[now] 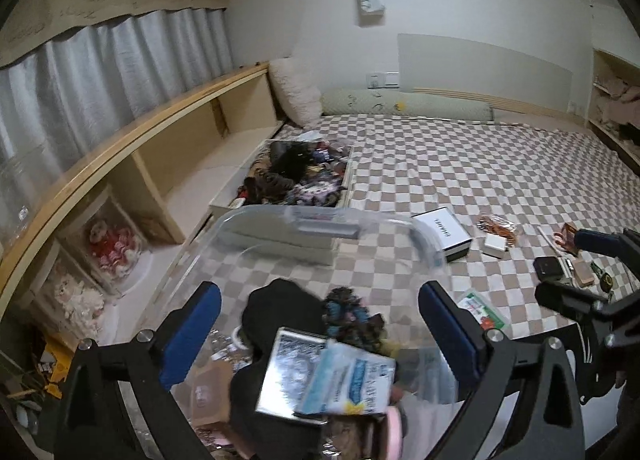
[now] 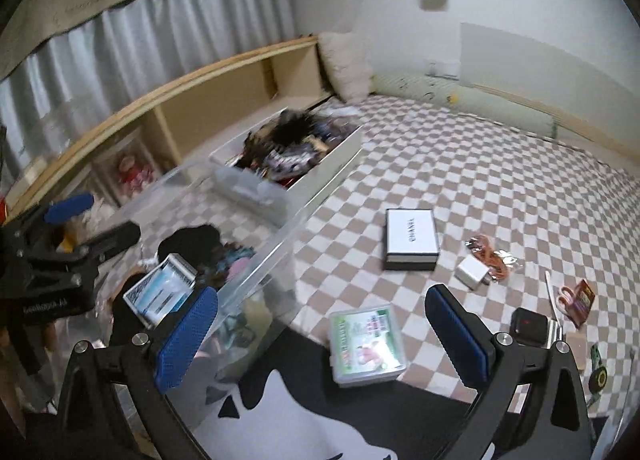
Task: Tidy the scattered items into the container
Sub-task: 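Withdraw both tools from the bin back over the bed items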
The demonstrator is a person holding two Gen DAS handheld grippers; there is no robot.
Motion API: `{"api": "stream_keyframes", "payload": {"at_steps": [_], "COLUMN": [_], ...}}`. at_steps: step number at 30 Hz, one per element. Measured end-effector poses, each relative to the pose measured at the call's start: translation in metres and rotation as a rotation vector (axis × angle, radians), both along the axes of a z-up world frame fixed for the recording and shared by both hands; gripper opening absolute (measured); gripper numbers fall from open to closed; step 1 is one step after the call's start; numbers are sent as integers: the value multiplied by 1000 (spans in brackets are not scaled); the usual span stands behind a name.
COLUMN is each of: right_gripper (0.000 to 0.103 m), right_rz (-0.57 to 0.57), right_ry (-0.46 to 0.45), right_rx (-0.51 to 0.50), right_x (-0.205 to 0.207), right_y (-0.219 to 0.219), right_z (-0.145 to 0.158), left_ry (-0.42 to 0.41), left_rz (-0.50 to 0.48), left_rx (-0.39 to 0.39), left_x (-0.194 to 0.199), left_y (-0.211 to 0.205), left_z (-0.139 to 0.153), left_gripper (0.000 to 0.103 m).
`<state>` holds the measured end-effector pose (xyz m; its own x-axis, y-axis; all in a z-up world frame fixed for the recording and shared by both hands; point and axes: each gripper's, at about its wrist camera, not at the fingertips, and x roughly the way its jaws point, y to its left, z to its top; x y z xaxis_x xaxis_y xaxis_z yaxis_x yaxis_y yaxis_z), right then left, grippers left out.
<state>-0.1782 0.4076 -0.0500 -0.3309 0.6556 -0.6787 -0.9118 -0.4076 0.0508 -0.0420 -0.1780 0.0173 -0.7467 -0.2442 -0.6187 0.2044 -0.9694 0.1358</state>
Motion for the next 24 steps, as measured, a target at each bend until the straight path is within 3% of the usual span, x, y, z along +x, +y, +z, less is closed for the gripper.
{"api": "stream_keyframes", "payload": {"at_steps": [7,16,24], "right_gripper": [103,103,103], "right_rz": [-115,-204,-276], "right_ry": [42,-69,-123], "right_rx": [53,80,101], "right_x": [38,79,114], "right_y": [3,4,3], "right_z": [8,4,3], "left_ry": [28,59,7], "left_rz": [-59,-86,-129], "left_rx": [-8,24,65], "left_x": [-13,-31,-56], "left_y": [35,71,102], "left_z": [5,6,-2], "left_gripper": [100,103,103]}}
